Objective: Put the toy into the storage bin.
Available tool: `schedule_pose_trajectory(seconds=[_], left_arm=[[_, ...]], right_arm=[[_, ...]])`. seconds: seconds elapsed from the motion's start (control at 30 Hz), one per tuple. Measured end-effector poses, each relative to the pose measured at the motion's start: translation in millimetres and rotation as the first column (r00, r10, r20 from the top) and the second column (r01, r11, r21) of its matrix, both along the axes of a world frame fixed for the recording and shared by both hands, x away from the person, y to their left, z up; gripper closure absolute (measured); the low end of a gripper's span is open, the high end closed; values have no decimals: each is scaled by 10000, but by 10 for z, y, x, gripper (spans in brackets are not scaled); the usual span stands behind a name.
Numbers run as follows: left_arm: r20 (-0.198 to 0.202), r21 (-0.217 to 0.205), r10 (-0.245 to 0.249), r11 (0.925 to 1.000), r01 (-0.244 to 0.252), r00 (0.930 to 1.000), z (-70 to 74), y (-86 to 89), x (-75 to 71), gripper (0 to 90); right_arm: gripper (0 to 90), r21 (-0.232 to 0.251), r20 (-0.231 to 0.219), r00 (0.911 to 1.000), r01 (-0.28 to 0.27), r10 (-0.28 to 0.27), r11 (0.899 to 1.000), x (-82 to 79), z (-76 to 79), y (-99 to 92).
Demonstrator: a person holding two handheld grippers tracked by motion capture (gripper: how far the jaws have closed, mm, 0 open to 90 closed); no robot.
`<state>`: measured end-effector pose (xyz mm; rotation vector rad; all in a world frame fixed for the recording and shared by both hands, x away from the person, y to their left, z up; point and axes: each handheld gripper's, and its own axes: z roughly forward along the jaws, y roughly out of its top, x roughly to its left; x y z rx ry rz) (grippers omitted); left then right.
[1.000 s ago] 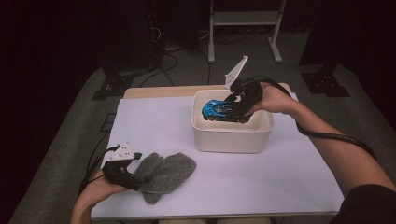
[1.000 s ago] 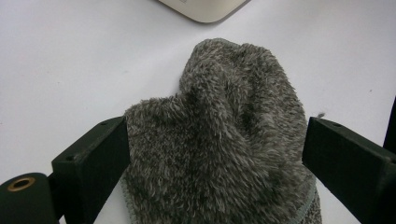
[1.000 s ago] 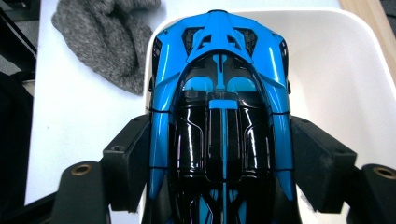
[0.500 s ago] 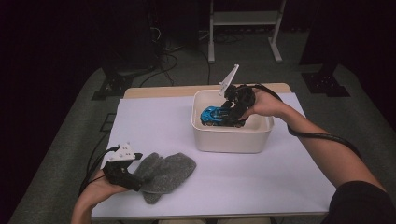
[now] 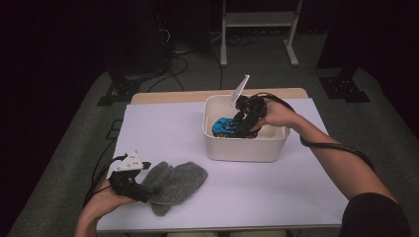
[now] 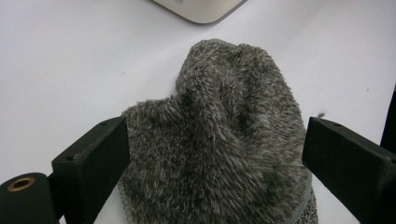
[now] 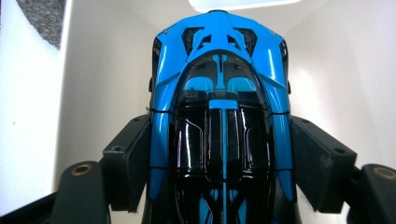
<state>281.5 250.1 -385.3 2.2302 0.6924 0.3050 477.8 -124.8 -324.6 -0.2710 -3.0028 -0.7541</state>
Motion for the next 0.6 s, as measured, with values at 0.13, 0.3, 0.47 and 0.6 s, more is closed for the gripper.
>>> schedule_pose_trajectory(seconds=[0.13, 0.3, 0.47, 0.6], left_arm=[[-28, -34, 23, 10000, -23, 10000, -8, -1, 2, 70], [-68, 41, -17, 10000, 17, 10000, -16, 5, 10, 70], [-46, -22, 13, 10000, -13, 10000, -12, 7, 6, 70], [-88, 15, 34, 10000, -34, 10000, -25, 10, 14, 70]], right_arm=[[272, -88, -135, 9999, -21, 19, 10000, 21, -71, 13], [272, -268, -284, 9996, -50, 43, 9996, 45, -155, 31], [272, -452, -393, 9992, -39, 21, 9990, 73, -195, 55], [272, -617, -408, 9992, -24, -1, 9981, 89, -227, 88]])
